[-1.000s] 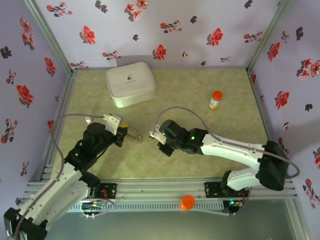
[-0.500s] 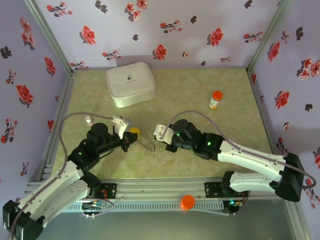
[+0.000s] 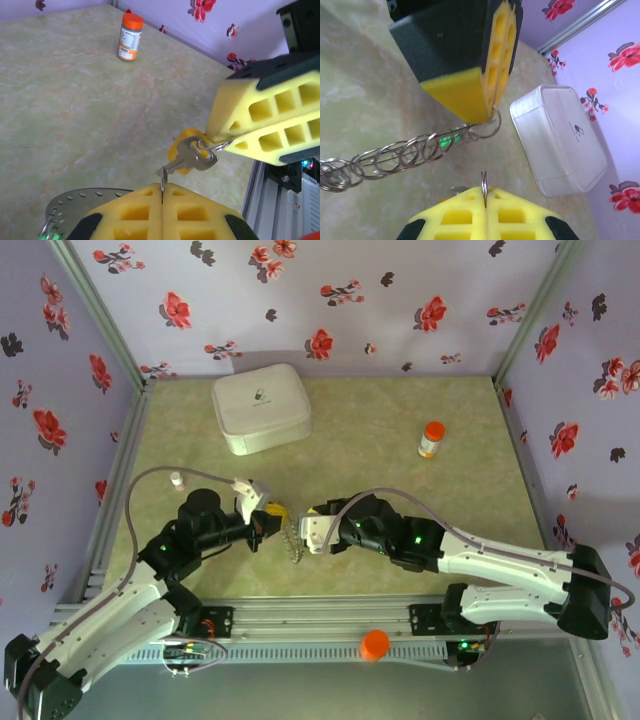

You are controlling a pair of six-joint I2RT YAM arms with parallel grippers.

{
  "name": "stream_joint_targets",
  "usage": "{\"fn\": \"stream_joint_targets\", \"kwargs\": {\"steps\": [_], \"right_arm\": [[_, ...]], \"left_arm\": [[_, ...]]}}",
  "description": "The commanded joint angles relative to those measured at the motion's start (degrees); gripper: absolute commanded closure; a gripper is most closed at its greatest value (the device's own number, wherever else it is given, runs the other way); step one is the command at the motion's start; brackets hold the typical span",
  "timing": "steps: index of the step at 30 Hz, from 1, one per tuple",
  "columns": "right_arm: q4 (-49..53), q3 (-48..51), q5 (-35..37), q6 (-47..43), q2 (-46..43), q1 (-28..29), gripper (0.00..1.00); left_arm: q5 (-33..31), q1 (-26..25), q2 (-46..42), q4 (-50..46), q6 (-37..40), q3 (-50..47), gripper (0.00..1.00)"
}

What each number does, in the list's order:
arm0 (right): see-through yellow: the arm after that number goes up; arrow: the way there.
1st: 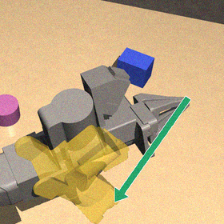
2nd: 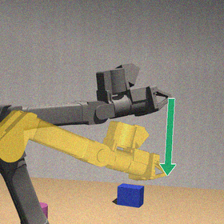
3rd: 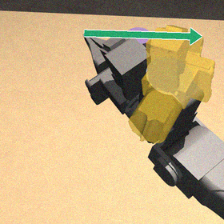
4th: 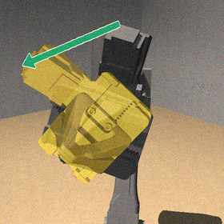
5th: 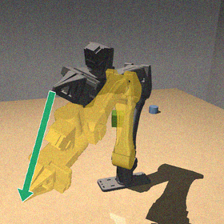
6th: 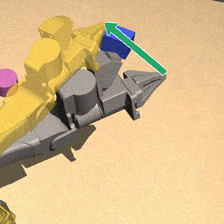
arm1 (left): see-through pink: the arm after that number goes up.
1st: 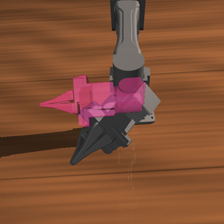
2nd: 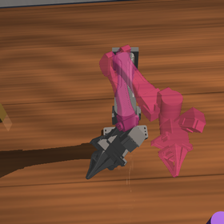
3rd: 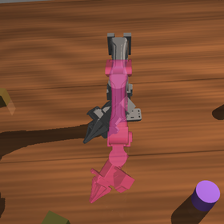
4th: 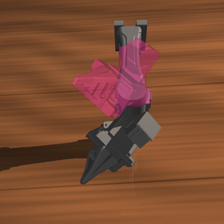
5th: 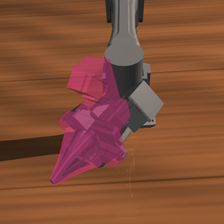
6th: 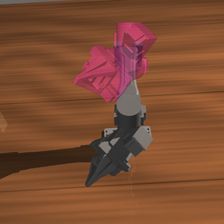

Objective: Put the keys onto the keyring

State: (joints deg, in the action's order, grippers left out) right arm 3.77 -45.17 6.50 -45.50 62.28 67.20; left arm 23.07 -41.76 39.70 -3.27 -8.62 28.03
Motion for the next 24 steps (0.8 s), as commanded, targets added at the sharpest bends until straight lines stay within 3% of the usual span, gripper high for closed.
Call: {"fn": "stream_joint_targets", "kwargs": {"steps": [1, 24], "right_arm": [[-5.23, 1.08, 0.76, -1.81, -0.26, 0.46, 1.0], [-5.46, 1.63, -0.89, -2.53, 3.37, 0.7, 1.0]], "left_arm": [[-0.45, -1.13, 0.69, 3.05, 3.72, -0.09, 1.0], [-0.97, -2.99, 3.98, 1.29, 4.26, 2.55, 1.0]]}}
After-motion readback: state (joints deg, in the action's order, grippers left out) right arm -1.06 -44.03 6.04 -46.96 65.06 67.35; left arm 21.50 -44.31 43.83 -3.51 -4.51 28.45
